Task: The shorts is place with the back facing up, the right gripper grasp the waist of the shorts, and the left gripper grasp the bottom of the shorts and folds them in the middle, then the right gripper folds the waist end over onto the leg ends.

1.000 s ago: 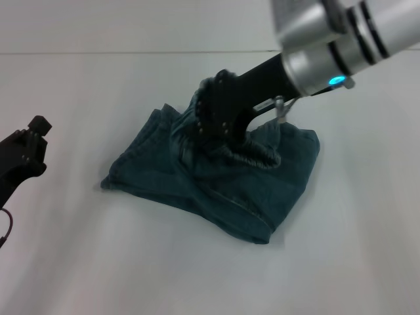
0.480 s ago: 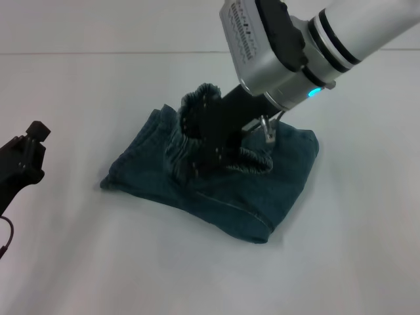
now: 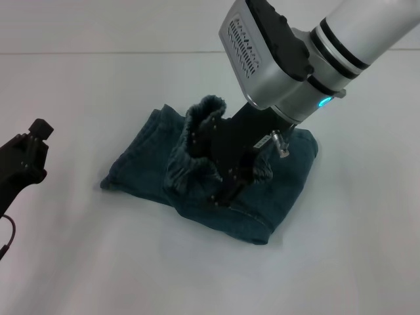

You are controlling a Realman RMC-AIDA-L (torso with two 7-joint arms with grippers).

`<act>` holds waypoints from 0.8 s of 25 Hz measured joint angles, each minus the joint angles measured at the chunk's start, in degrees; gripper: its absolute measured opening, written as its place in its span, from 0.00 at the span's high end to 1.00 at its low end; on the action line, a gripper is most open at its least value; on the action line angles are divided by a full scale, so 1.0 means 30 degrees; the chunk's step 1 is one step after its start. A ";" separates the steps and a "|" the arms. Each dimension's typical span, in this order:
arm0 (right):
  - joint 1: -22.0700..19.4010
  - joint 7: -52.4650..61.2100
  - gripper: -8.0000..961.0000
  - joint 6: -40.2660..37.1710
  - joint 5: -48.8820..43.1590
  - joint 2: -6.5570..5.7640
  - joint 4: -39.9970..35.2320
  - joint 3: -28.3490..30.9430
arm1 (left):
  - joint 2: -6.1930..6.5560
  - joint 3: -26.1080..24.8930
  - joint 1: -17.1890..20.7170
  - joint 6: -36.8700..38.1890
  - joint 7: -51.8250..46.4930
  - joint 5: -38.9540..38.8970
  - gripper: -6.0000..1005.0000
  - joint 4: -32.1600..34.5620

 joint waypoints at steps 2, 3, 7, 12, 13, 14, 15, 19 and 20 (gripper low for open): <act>-0.0579 0.0777 0.07 0.0225 -0.0186 0.0022 -0.1118 -0.0292 | 0.0000 0.0003 0.0001 0.0057 0.0007 0.0028 0.99 -0.0001; -0.0579 0.0777 0.06 0.0225 -0.0186 0.0022 -0.1118 -0.0292 | 0.0000 0.0010 0.0001 0.0060 0.0007 0.0034 0.99 -0.0007; -0.1124 0.1529 0.04 0.0296 -0.0090 0.0099 -0.2361 -0.0342 | 0.0000 0.0081 -0.0066 0.0114 0.0009 0.0081 0.99 -0.0049; -0.1539 0.1899 0.04 0.0224 0.0570 0.0221 -0.3515 -0.0446 | 0.0000 0.0115 -0.0107 0.0283 0.0008 0.0102 0.98 -0.0051; -0.1761 0.1952 0.04 0.0217 0.0846 0.0221 -0.3836 -0.0473 | 0.0003 0.0116 -0.0109 0.0304 0.0009 0.0102 0.98 -0.0048; -0.1964 0.2024 0.04 0.0216 0.1078 0.0220 -0.4118 -0.0493 | 0.0009 0.0115 -0.0111 0.0334 0.0016 0.0102 0.98 -0.0033; -0.2239 0.2194 0.04 0.0231 0.1288 0.0203 -0.4499 -0.0492 | 0.0016 0.0114 -0.0111 0.0385 0.0035 0.0104 0.98 -0.0014; -0.4028 0.3262 0.04 0.0405 0.1916 0.0143 -0.6451 -0.0257 | 0.0084 0.0127 -0.0079 0.0993 0.0874 0.0150 0.98 0.0184; -0.4692 0.3446 0.04 0.0446 0.2341 0.0122 -0.6941 -0.0146 | 0.0084 0.0127 -0.0079 0.0993 0.0874 0.0150 0.98 0.0184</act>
